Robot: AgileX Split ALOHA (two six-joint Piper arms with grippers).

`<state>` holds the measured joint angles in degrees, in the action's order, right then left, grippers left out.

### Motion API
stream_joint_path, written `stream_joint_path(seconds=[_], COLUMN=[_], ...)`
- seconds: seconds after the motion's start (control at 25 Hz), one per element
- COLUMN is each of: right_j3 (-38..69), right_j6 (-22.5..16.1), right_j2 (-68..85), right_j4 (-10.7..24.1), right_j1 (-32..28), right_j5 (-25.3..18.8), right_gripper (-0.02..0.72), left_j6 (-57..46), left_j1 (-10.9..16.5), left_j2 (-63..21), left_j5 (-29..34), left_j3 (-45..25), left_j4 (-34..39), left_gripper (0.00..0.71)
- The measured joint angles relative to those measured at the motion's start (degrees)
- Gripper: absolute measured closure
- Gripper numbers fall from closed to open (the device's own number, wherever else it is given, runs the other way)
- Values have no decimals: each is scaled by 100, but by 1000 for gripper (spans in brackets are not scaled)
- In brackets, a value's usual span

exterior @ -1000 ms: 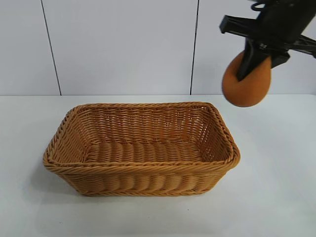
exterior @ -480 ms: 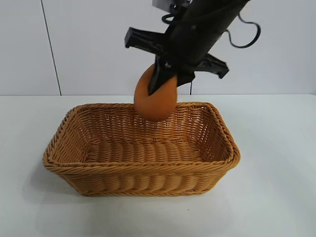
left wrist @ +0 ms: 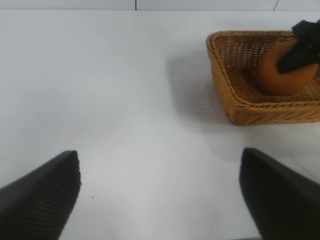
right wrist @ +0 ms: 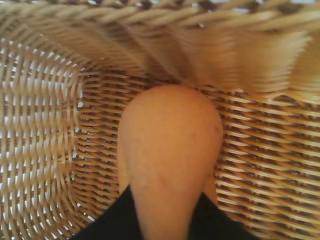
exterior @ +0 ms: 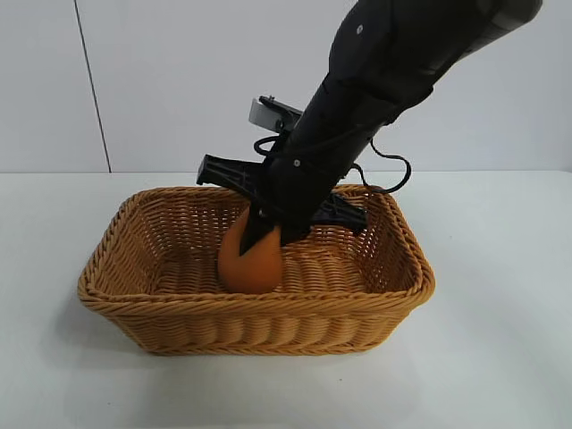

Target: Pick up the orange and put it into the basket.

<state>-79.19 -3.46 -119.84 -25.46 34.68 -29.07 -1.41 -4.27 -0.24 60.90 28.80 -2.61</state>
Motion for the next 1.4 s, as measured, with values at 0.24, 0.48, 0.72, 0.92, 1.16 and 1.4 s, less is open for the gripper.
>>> stream_joint_path(seconds=[0.24,0.48,0.72,0.92,1.16,1.4], right_j3=[-386,-1384,-2701,-3133,-3158,-3158], right_j6=[4,4,-99,-421,-359,-232], right_j2=[0,6,11,17,17,17], right_j4=[195,669,1572,2711,2853,2854], right_j1=[0,-13,-215,-672,-1659,-2920], right_j5=[-322,-1729,-3526,-3988,-4023,-4023], right_gripper=[100,29,29,29,29,29], left_j6=[0,0,0,0,0,0], left_j1=[0,0,0,0,0,0], left_j2=[0,0,0,0,0,0], left_j5=[0,0,0,0,0,0], left_j3=[0,0,0,0,0,0], left_j4=[0,0,0,0,0,0], left_gripper=[95,95,95,95,95,95])
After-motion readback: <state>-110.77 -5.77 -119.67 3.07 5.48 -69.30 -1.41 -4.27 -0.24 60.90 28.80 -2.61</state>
